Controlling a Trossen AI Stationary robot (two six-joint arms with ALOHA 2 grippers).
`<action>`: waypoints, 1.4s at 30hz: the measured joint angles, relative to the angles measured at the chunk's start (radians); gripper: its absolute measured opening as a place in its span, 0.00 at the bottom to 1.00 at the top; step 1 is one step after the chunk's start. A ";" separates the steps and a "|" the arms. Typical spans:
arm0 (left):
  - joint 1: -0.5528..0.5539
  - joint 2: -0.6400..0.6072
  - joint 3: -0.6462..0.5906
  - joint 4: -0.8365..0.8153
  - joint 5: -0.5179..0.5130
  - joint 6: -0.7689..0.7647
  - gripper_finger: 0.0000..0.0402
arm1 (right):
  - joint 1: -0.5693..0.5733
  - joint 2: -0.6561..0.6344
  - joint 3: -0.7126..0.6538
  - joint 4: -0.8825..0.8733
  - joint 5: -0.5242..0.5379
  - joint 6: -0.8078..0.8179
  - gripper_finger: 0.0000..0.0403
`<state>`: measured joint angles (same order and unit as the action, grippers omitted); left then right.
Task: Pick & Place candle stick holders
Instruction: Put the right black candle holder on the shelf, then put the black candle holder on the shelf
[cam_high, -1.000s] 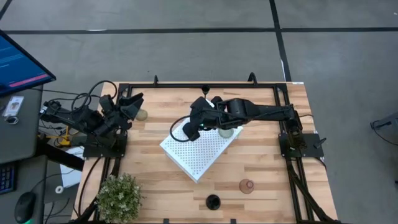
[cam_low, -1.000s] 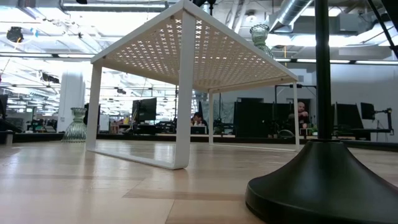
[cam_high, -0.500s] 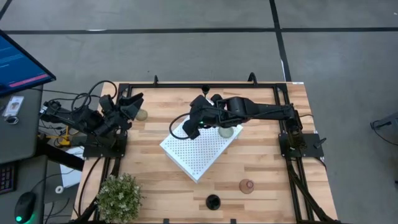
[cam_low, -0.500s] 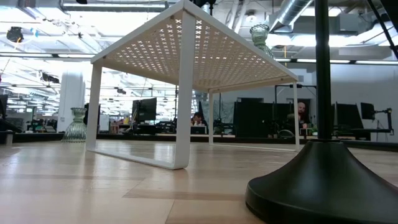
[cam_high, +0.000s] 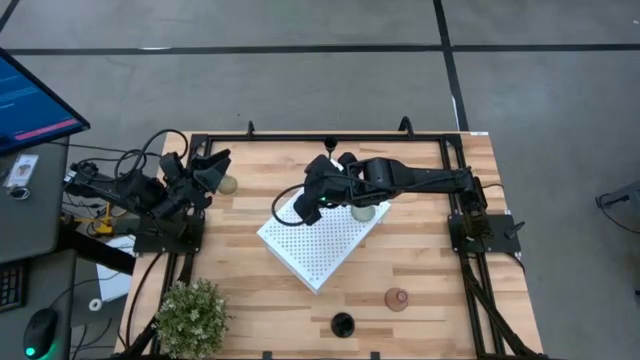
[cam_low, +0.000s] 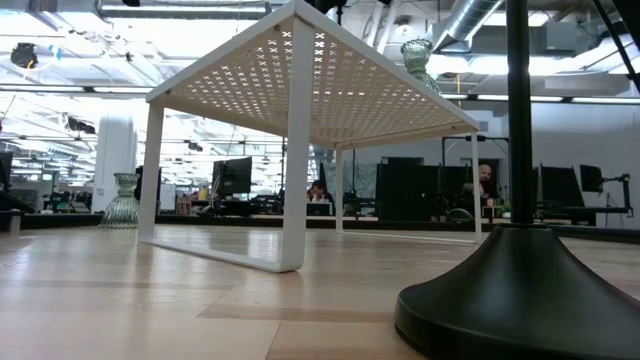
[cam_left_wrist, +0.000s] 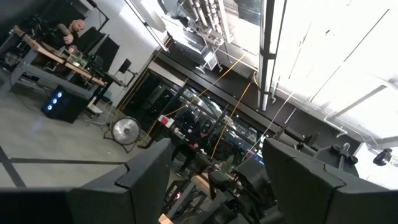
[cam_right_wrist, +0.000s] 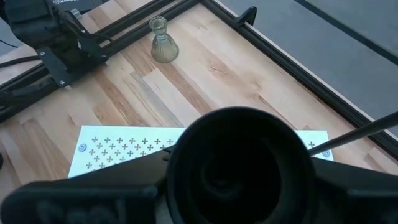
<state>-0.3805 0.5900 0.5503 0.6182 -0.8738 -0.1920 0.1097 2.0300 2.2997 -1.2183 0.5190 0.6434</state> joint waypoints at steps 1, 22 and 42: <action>0.000 0.000 0.000 0.000 0.000 0.000 0.63 | 0.000 0.000 0.000 0.003 -0.001 -0.007 0.24; 0.000 0.000 0.000 0.001 0.000 0.000 0.63 | 0.011 0.005 -0.003 0.026 -0.025 -0.032 0.51; 0.000 0.000 0.000 0.000 0.033 0.000 0.63 | 0.153 -0.080 0.051 -0.134 -0.031 0.024 0.56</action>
<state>-0.3805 0.5900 0.5503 0.6181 -0.8403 -0.1917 0.2628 1.9504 2.3508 -1.3528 0.4882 0.6676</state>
